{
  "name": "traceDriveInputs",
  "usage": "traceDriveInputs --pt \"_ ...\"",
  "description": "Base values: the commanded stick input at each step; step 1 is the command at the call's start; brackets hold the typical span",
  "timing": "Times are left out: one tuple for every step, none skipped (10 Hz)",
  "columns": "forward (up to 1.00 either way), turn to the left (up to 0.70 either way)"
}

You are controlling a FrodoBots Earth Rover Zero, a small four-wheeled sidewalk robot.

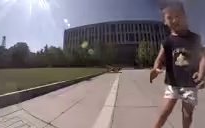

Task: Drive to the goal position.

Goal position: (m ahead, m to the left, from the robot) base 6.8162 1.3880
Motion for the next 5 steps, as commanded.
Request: traceDriveInputs --pt "0.23 0.03" --pt "0.28 0.03" --pt "0.37 0.03" --pt "0.47 0.03" --pt "0.56 0.02"
